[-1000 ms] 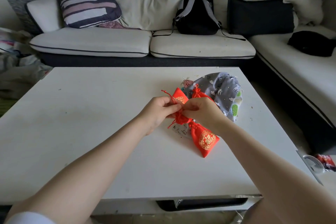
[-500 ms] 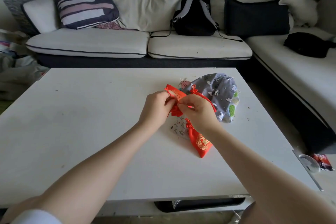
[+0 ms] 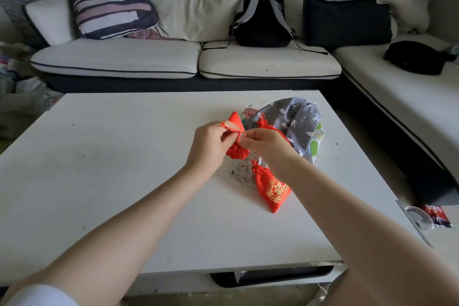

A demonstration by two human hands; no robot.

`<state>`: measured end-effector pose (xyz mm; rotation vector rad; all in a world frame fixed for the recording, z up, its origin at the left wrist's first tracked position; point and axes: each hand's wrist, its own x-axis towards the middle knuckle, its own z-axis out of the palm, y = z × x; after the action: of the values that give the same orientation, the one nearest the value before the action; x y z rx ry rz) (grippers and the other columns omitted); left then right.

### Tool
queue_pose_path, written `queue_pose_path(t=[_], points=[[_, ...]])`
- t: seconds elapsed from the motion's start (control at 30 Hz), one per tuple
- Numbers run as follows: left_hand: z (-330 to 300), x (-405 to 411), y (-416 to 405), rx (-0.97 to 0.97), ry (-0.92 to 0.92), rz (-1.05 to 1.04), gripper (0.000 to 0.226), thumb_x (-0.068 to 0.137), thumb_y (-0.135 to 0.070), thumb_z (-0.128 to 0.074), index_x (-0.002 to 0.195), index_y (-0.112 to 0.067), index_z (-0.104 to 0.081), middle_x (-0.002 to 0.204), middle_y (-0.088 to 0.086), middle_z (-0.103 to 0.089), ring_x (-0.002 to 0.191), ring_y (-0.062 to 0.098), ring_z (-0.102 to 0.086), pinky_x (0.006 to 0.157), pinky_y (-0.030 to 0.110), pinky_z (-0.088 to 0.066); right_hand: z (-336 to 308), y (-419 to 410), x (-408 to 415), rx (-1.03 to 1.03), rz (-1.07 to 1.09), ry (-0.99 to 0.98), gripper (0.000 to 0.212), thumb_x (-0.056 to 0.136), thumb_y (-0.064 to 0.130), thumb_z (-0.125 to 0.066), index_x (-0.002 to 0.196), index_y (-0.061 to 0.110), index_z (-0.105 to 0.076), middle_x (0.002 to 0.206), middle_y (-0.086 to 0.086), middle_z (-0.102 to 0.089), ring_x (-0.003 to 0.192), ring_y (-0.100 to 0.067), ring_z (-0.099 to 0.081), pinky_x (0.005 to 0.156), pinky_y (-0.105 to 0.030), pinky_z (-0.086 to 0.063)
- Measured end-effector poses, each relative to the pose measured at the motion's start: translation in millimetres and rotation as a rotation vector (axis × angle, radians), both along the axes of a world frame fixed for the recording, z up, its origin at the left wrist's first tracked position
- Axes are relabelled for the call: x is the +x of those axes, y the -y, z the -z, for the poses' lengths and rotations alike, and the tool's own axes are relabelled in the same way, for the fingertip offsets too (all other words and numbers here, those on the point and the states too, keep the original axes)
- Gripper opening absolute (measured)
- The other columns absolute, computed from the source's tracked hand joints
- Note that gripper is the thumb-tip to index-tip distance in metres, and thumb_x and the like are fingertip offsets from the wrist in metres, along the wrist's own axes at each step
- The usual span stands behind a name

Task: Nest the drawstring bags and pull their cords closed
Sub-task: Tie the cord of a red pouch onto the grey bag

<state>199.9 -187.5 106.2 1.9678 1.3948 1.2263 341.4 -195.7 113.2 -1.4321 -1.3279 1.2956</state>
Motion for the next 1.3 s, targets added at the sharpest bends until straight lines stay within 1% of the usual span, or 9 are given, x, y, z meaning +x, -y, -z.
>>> queue_pose_path(t=[0.17, 0.3, 0.5, 0.7, 0.8, 0.9, 1.0, 1.17, 1.3], points=[[-4.6, -6.6, -2.7, -0.151, 0.040, 0.031, 0.015, 0.083, -0.007, -0.063, 0.078, -0.019, -0.070, 0.057, -0.007, -0.059, 0.044, 0.001, -0.049, 0.049, 0.009, -0.037, -2.6, -7.9, 0.6, 0.126, -0.009, 0.261, 0.010, 0.082, 0.014, -0.067, 0.073, 0.018, -0.066, 0.066, 0.004, -0.064, 0.057, -0.006, -0.057, 0.063, -0.016, -0.046], [-3.6, -12.0, -2.5, -0.189, 0.044, 0.057, 0.015, 0.081, -0.006, -0.065, 0.076, -0.021, -0.068, 0.057, -0.011, -0.058, 0.044, -0.002, -0.050, 0.049, 0.006, -0.034, -7.1, -13.4, 12.7, 0.288, 0.016, 0.600, 0.003, 0.084, 0.013, -0.061, 0.086, 0.012, -0.063, 0.077, 0.002, -0.061, 0.066, -0.008, -0.052, 0.057, -0.011, -0.038], [-2.0, -6.4, 0.4, -0.165, 0.113, 0.085, 0.010, 0.082, -0.006, -0.065, 0.080, -0.014, -0.069, 0.059, -0.010, -0.062, 0.047, -0.004, -0.053, 0.053, 0.008, -0.038, -3.6, -10.8, 5.7, 0.192, -0.095, 0.227, 0.016, 0.085, 0.005, -0.062, 0.095, 0.013, -0.071, 0.093, -0.016, -0.070, 0.082, -0.019, -0.062, 0.089, -0.039, -0.051], [1.8, -6.7, 2.9, -0.153, 0.141, 0.102, 0.013, 0.082, -0.005, -0.065, 0.082, -0.017, -0.069, 0.059, -0.010, -0.063, 0.048, -0.003, -0.055, 0.053, 0.009, -0.040, -0.6, -10.2, 13.2, -0.064, -0.177, -0.109, 0.009, 0.088, 0.006, -0.058, 0.089, 0.007, -0.067, 0.089, -0.013, -0.068, 0.082, -0.022, -0.066, 0.079, -0.025, -0.056], [4.0, -5.5, 5.5, -0.164, 0.142, 0.090, 0.014, 0.081, -0.007, -0.067, 0.084, -0.019, -0.071, 0.061, -0.014, -0.064, 0.051, 0.001, -0.056, 0.055, 0.017, -0.048, 1.6, -10.8, 12.7, 0.008, -0.198, 0.082, 0.009, 0.089, 0.008, -0.058, 0.087, 0.008, -0.066, 0.078, -0.006, -0.064, 0.069, -0.013, -0.061, 0.071, -0.021, -0.055], [3.0, -7.7, 5.4, -0.181, 0.134, 0.111, 0.014, 0.081, -0.007, -0.067, 0.079, -0.020, -0.071, 0.056, -0.017, -0.063, 0.052, 0.000, -0.058, 0.055, 0.017, -0.046, 0.9, -7.9, 12.3, 0.094, -0.270, 0.261, 0.015, 0.092, 0.012, -0.048, 0.084, 0.013, -0.062, 0.075, -0.004, -0.062, 0.074, -0.022, -0.063, 0.082, -0.040, -0.054], [-0.3, -10.5, 6.0, -0.260, 0.209, 0.196, 0.016, 0.082, -0.003, -0.065, 0.082, -0.017, -0.072, 0.057, -0.016, -0.065, 0.055, -0.001, -0.059, 0.060, 0.014, -0.044, -6.7, -5.8, 12.1, 0.184, -0.359, 0.427, 0.016, 0.088, 0.009, -0.041, 0.079, 0.014, -0.053, 0.076, -0.003, -0.055, 0.076, -0.023, -0.057, 0.077, -0.042, -0.049], [-4.3, -7.6, 10.9, -0.231, 0.242, 0.235, 0.023, 0.081, -0.001, -0.066, 0.080, -0.023, -0.071, 0.062, -0.019, -0.067, 0.058, -0.004, -0.059, 0.060, 0.009, -0.043, 0.0, -7.4, 19.7, -0.211, -0.398, -0.368, 0.022, 0.068, 0.014, -0.040, 0.063, 0.013, -0.061, 0.065, 0.000, -0.058, 0.067, -0.017, -0.053, 0.075, -0.031, -0.042], [-1.9, -9.0, 10.7, -0.205, 0.258, 0.225, 0.018, 0.079, -0.004, -0.069, 0.083, -0.021, -0.072, 0.064, -0.017, -0.066, 0.062, -0.005, -0.059, 0.062, 0.009, -0.043, 4.6, -6.8, 27.6, -0.310, -0.266, -0.727, 0.021, 0.063, 0.021, -0.034, 0.047, 0.016, -0.048, 0.064, -0.001, -0.047, 0.067, -0.020, -0.047, 0.076, -0.034, -0.037]])
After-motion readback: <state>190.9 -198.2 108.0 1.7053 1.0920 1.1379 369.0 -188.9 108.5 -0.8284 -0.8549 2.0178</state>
